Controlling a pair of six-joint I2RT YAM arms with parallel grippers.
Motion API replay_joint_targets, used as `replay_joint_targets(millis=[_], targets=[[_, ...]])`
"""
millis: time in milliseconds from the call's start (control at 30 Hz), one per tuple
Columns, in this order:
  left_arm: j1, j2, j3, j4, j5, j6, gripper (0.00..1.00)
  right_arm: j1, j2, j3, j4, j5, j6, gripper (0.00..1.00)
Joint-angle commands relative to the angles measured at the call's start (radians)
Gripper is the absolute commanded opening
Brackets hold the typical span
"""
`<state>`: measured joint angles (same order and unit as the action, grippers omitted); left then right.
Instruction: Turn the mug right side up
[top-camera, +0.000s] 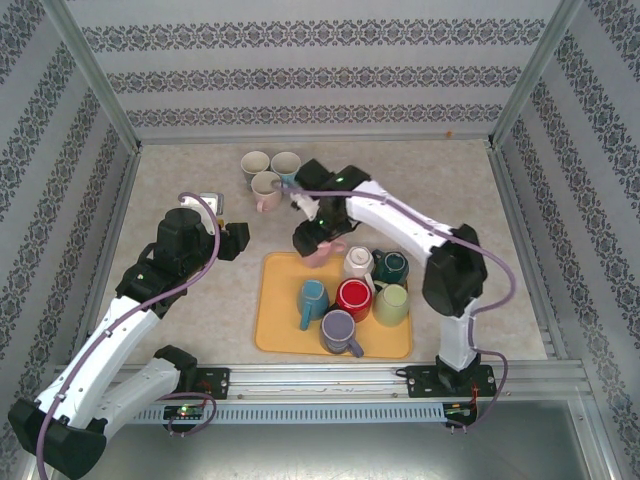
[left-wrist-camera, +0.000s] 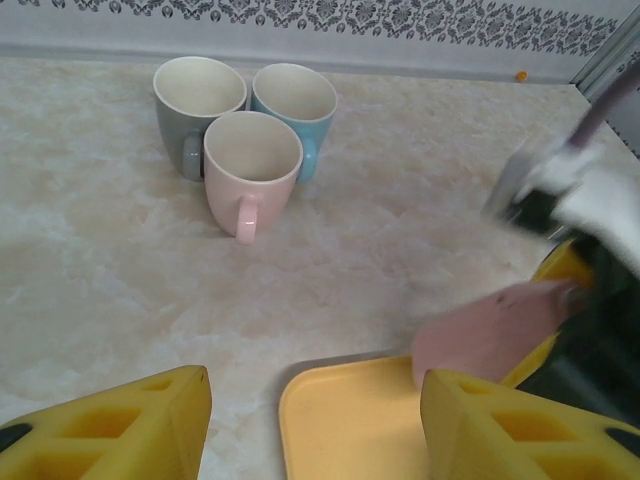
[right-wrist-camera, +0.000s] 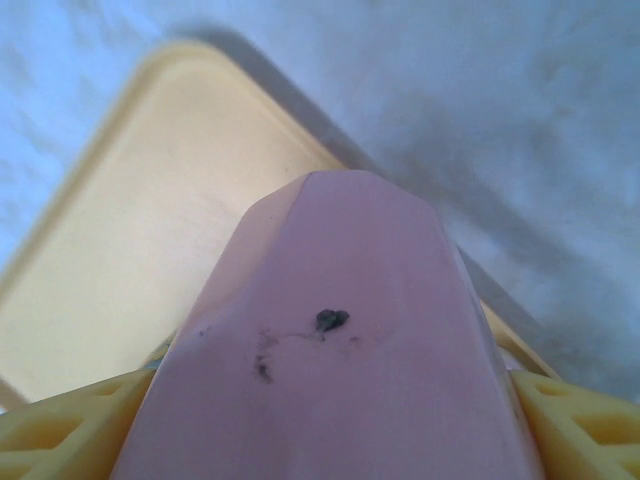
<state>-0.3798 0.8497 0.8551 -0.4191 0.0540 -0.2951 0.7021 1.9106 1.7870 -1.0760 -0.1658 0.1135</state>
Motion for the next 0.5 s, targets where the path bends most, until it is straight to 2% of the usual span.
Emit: replay_joint_targets(millis=[0, 100, 300, 400, 467], targets=[[-0.011, 0.009, 0.066, -0.001, 0.049, 0.025, 0.59, -0.061, -0.176, 0.046, 0.053, -0.091, 0.129, 0.49], [-0.011, 0.011, 0.106, 0.02, 0.137, 0.021, 0.61, -0.123, -0.299, -0.011, 0.182, -0.169, 0.272, 0.48], [-0.011, 0.066, 0.148, 0.135, 0.372, -0.092, 0.68, -0.251, -0.553, -0.269, 0.595, -0.28, 0.684, 0.44], [-0.011, 0.107, 0.114, 0.289, 0.539, -0.181, 0.68, -0.321, -0.644, -0.434, 0.863, -0.357, 0.925, 0.45], [-0.011, 0.147, 0.057, 0.509, 0.678, -0.302, 0.69, -0.35, -0.691, -0.547, 1.048, -0.373, 1.08, 0.45]])
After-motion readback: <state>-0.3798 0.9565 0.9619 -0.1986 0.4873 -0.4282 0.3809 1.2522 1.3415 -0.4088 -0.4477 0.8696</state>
